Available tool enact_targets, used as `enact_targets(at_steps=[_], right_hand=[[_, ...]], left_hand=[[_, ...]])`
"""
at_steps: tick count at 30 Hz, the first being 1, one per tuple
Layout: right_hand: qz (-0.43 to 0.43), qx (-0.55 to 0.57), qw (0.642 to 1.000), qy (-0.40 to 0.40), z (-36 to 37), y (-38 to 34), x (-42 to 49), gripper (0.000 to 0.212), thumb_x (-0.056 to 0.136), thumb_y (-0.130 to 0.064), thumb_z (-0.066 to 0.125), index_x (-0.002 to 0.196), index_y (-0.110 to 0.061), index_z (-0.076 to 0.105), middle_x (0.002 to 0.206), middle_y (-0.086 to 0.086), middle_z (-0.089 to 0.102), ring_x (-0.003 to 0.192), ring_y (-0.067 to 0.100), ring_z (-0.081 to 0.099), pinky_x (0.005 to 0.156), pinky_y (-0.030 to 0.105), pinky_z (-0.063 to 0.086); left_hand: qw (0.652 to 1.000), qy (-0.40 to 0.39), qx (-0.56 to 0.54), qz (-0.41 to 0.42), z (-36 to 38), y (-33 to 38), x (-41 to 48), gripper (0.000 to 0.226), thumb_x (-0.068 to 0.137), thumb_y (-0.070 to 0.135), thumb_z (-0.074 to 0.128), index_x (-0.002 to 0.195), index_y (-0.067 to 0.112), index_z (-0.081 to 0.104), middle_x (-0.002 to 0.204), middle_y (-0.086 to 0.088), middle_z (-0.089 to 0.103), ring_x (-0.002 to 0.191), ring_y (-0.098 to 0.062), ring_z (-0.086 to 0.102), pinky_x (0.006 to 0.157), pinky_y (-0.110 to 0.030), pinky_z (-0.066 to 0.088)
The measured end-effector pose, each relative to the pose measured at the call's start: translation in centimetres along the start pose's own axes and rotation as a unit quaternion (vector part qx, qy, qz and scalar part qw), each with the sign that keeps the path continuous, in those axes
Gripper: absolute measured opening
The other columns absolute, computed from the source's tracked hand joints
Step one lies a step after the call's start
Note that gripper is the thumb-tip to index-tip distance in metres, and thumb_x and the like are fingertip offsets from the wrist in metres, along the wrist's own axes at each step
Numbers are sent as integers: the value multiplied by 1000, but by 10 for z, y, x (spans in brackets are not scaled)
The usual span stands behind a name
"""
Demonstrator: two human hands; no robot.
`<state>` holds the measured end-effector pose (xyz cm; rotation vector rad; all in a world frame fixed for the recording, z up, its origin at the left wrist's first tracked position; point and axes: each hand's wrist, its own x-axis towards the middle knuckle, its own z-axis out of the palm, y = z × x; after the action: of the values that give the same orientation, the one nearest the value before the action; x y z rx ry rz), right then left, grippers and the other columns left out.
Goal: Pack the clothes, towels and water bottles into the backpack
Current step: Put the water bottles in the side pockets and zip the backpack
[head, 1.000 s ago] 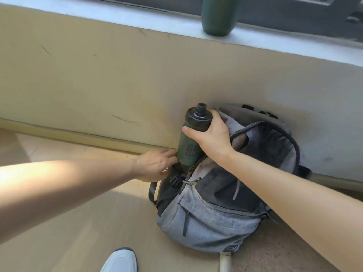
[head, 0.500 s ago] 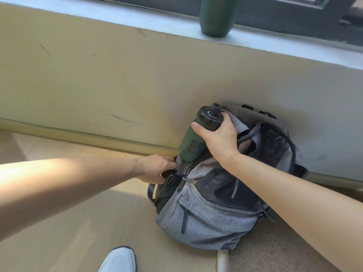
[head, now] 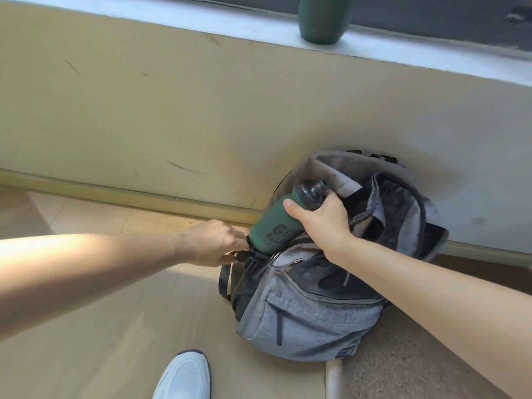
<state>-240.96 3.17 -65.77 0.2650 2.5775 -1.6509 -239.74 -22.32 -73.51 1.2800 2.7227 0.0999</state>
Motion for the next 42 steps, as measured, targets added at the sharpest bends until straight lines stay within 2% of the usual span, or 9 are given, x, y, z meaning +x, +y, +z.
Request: enact_targets(at_steps=[4,6,12,17,22,26,34,38,42], right_hand=[[-51,-49,992,-107,-9,-1,2,59,73,-33,90,122,-21,60,113,-11,71,105,2,66,93,25,54],[-63,-66,984,-151,-12,-3,3,56,74,-31,90,121,-21,62,112,-10,72,103,1,68,92,25,56],[-82,-98,974,-185,-16,-5,-4,49,73,-35,90,113,-26,62,107,-13,73,98,-4,67,84,17,54],[-87,-105,974,-183,-17,-6,-12,49,73,-36,90,111,-27,61,106,-14,72,96,-5,67,82,16,54],[-72,-98,977,-177,-24,-7,-24,52,72,-38,90,113,-27,61,106,-14,72,96,-4,67,83,18,55],[-54,-93,983,-149,-40,-11,-41,55,70,-43,90,115,-27,63,107,-14,72,100,-1,67,88,24,56],[77,-109,990,51,-61,7,-116,73,55,-70,82,108,-23,63,104,-7,68,100,17,65,89,42,58],[5,-109,993,-43,-65,13,-155,61,72,-47,88,119,-23,57,112,-11,67,104,6,63,90,26,51],[-60,-139,984,-92,-69,21,-171,57,75,-43,86,116,-25,51,103,-15,68,98,-2,63,88,26,52]], left_hand=[[999,20,-5,-28,-12,-2,5,22,91,23,59,102,18,76,101,2,72,89,-22,68,69,-36,59],[987,0,-93,-133,-11,6,12,26,94,29,54,95,17,77,106,1,68,84,-22,64,72,-34,52],[846,-56,-341,-406,-7,13,37,16,95,28,71,102,15,66,94,-8,75,70,-21,76,64,-35,65],[792,-141,-407,-432,-8,12,49,25,97,23,72,108,1,72,91,-14,78,72,-21,75,59,-27,62],[824,-134,-383,-395,-10,25,58,23,97,2,65,119,-4,68,99,-14,75,81,-25,77,72,-35,66],[854,-92,-360,-365,-20,47,55,21,101,13,64,116,2,73,101,-11,76,84,-23,76,73,-33,66],[907,-73,-303,-281,-34,107,41,22,97,15,60,90,6,79,88,-13,78,81,-30,76,73,-47,64],[918,-90,-279,-266,-35,129,20,24,100,11,59,88,-1,76,86,-15,77,80,-27,74,73,-44,63],[928,-79,-249,-267,-28,140,7,29,91,5,58,65,2,70,67,-7,75,59,-16,64,55,-29,51]])
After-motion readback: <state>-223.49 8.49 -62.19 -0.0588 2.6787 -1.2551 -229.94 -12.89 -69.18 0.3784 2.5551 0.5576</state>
